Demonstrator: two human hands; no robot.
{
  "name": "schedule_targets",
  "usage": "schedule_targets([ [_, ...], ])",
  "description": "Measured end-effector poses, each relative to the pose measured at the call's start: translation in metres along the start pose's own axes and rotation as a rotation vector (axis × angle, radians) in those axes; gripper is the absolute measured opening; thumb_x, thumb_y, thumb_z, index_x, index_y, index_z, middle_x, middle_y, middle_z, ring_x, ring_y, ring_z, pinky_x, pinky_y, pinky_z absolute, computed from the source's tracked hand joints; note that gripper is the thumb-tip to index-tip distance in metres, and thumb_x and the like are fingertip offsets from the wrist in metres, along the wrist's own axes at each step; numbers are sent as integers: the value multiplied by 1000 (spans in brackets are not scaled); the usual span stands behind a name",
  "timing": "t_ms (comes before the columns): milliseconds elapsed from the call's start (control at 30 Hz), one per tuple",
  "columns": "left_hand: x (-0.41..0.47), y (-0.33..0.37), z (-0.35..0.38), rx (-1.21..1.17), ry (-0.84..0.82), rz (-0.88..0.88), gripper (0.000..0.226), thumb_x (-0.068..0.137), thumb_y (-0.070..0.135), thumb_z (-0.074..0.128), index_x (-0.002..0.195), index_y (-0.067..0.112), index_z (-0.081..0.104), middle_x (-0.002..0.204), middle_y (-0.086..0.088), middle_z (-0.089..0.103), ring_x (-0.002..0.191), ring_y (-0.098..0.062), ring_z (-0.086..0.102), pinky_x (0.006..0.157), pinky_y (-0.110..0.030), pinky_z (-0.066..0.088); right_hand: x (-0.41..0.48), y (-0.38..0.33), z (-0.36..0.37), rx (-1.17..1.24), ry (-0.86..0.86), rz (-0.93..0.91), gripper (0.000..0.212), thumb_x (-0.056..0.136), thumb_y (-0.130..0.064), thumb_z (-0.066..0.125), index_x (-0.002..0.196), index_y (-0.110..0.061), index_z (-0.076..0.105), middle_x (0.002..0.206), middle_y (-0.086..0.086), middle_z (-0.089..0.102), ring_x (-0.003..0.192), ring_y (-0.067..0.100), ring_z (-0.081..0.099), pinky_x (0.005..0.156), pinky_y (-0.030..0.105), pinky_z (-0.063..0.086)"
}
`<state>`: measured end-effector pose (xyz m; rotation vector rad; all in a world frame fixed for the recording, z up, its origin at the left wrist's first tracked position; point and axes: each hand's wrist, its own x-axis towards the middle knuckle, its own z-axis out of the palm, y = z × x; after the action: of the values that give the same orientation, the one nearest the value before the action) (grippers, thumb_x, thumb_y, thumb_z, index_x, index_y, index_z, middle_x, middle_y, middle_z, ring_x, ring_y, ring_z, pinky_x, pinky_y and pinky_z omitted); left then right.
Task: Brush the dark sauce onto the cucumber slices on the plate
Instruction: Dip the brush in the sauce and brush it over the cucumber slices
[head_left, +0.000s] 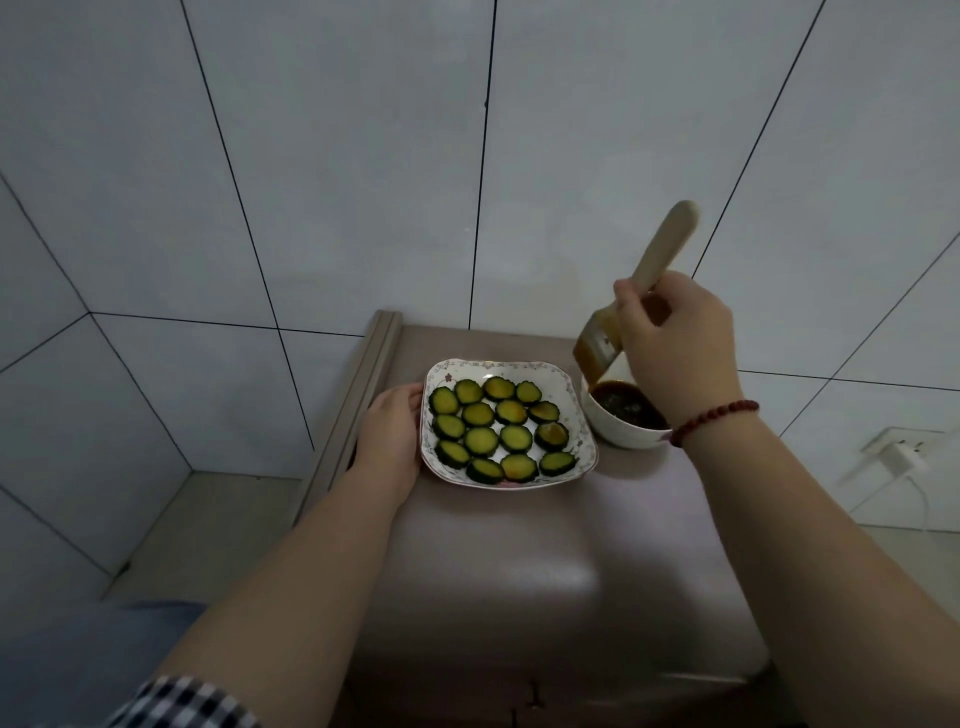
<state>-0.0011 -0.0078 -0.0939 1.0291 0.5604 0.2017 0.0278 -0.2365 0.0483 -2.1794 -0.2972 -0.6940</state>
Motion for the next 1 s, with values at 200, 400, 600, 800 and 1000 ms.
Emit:
schedule_targets([
  [200, 1, -1, -1, 13, 1, 9, 39, 108, 5, 55, 137, -11, 76, 134, -29, 80, 123, -41, 78, 100, -45, 66, -18, -3, 29, -51, -187, 4, 31, 96, -35, 57, 70, -19, 58, 61, -7, 56, 51, 4, 49, 44, 12, 36],
  [400, 0, 0, -1, 31, 9, -12, 31, 108, 6, 54, 105, 3, 85, 104, -18, 86, 114, -36, 79, 86, -37, 68, -23, 5, 39, -89, -269, 54, 31, 97, -33, 57, 77, -9, 62, 64, 2, 61, 53, 12, 52, 48, 23, 41],
  [600, 4, -2, -1, 45, 27, -17, 41, 109, 5, 52, 141, -9, 73, 140, -31, 77, 138, -46, 73, 119, -60, 59, -25, 10, 39, -107, -265, 64, 32, 97, -33, 57, 75, -9, 63, 61, -1, 58, 52, 9, 50, 46, 21, 36],
  [800, 6, -2, -3, 59, 35, -24, 42, 111, 6, 52, 146, -8, 71, 142, -30, 77, 138, -46, 73, 120, -64, 58, -27, 12, 40, -77, -163, 27, 34, 96, -32, 57, 74, -7, 62, 66, 3, 61, 58, 12, 53, 49, 20, 37],
  [1000, 5, -2, -1, 69, 45, -5, 40, 110, 5, 53, 141, -9, 74, 139, -31, 78, 136, -47, 74, 117, -62, 60, -28, 9, 33, -57, -156, 52, 37, 95, -30, 58, 64, -9, 55, 54, -4, 51, 44, 4, 43, 41, 11, 36],
])
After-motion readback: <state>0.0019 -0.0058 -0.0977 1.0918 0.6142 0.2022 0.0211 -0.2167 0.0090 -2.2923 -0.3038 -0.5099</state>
